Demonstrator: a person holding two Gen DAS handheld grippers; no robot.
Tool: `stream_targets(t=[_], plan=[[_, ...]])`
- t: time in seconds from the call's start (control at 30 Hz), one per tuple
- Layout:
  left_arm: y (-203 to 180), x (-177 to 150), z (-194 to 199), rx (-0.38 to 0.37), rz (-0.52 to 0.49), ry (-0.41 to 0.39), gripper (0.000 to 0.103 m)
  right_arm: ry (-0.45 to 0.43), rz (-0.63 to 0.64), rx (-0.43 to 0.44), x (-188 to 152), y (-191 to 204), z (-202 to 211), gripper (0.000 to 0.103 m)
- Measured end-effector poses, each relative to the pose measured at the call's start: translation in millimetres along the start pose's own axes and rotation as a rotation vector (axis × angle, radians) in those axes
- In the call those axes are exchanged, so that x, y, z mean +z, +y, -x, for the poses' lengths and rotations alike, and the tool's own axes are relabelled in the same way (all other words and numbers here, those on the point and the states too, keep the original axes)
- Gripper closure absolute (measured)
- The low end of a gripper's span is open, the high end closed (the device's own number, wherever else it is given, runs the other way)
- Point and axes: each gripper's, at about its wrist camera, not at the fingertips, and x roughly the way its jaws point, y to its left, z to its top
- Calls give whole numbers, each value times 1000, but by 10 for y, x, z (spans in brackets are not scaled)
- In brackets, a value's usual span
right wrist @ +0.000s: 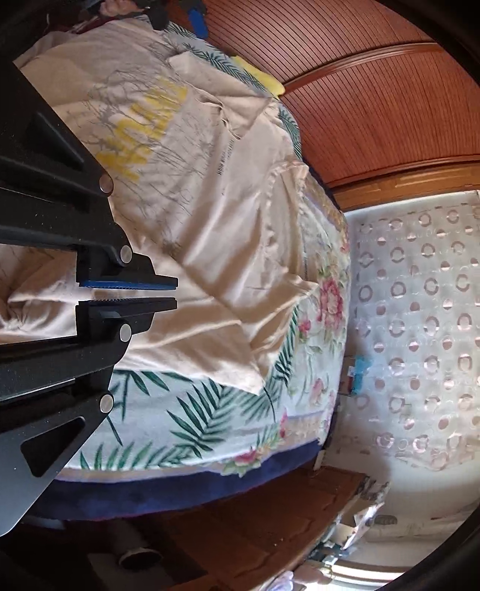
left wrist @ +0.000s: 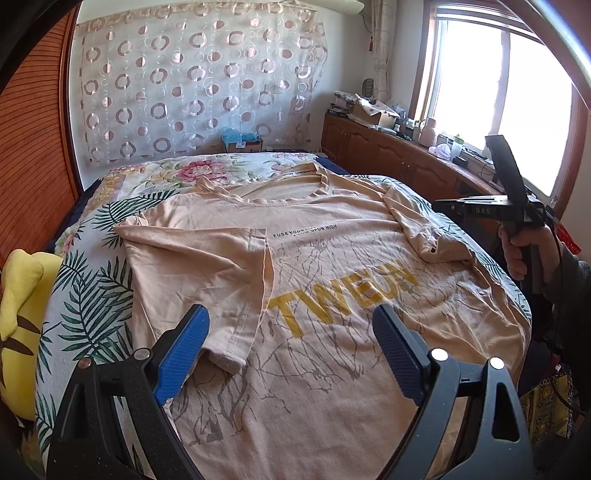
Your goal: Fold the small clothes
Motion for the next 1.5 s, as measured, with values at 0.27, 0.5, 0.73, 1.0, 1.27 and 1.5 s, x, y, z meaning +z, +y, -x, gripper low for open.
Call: stream_targets(t=[0.27, 0.5, 0.73, 1.0, 1.27, 1.5], plan=[[-65, -40, -47, -15, -12, 17, 12, 88, -56, -22, -186, -183, -184, 75], [-95, -28, -46, -24, -14, 18, 12, 107, -18, -34, -307, -144, -190, 75], [-95, -23, -41, -22, -15, 18, 12, 84, 20, -37, -271, -80, -177, 96], [-91, -17, -42, -26, -8, 24, 12, 43, 53, -8, -213, 65, -89, 100], [-70, -51, -58, -21, -1, 26, 12, 4, 99, 121, 139, 453, -152, 101], [-17, -85, -53, -20, 17, 28, 12, -21, 131, 188, 375, 890, -284, 100]])
